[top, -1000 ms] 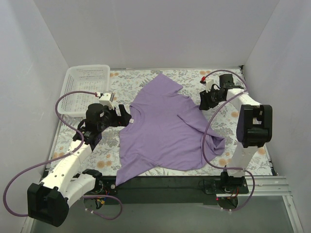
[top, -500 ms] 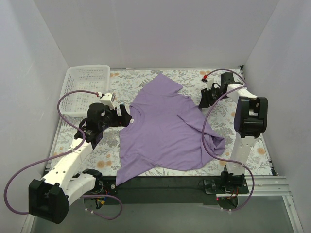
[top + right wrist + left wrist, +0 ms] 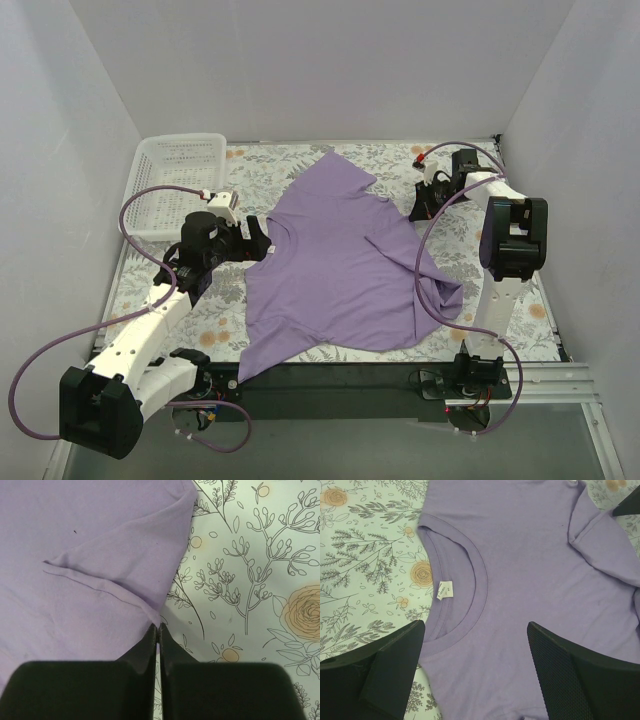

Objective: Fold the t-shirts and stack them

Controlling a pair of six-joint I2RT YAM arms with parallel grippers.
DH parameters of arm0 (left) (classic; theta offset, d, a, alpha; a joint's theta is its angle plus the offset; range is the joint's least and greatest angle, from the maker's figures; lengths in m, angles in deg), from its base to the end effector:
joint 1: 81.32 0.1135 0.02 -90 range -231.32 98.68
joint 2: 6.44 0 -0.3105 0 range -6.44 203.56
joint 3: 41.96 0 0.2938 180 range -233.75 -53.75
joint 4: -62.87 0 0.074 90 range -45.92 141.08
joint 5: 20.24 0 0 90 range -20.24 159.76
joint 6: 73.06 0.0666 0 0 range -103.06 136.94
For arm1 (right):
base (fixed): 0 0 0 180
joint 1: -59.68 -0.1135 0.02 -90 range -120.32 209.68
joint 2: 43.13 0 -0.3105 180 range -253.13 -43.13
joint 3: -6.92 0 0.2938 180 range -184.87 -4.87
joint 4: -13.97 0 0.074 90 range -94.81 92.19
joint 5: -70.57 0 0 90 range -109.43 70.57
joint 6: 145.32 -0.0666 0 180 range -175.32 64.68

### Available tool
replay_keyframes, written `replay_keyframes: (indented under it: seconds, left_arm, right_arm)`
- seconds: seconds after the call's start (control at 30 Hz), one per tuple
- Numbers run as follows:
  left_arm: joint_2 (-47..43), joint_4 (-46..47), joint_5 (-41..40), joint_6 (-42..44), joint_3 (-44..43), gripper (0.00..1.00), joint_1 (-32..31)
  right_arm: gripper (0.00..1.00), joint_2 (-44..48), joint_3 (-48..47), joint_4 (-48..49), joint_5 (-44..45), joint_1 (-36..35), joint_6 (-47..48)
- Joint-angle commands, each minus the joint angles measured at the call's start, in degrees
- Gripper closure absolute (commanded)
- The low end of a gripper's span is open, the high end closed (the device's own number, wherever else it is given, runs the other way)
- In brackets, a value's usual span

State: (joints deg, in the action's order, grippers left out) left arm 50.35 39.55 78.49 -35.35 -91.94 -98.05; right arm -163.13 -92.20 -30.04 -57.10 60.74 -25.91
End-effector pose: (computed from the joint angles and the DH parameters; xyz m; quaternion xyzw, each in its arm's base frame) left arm 0.2486 -0.0853 0.2683 -0.2277 0.8344 -0.3362 0.3726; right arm 0.5042 0.0314 0.1629 -0.2943 0.8785 0.2500 0.2813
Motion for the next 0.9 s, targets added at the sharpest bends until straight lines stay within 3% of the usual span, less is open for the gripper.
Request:
replay_keyframes:
  seconds: [0.0, 0.4, 0.57, 0.7, 0.87]
  left_arm:
    - [0.07, 0.98, -0.65, 0.79, 0.05, 0.18, 0.03]
    - [0.86, 2.03, 1.19, 0.53, 0.23, 0.18, -0.06]
    - [4.89, 7.04, 5.67, -0.09, -0.48, 0.19, -0.05]
    - [16.37, 11.17, 10.42, -1.85, -6.17, 0.21, -0.06]
    - [35.17, 14.87, 12.1, -2.9, -21.72, 0.23, -0.06]
  right_arm:
    - [0.99, 2.75, -0.39, 0.58, -0.47, -0.01, 0.91]
    - [0.99, 21.99, 21.49, 14.81, 4.71, 0.7, -1.45]
    - [0.99, 27.72, 26.77, 20.7, 7.61, 5.08, -5.5]
    - [0.99, 28.77, 29.23, 22.47, 5.77, 9.39, -7.43]
    - [0.99, 30.53, 31.43, 23.26, 3.75, 13.52, -7.61]
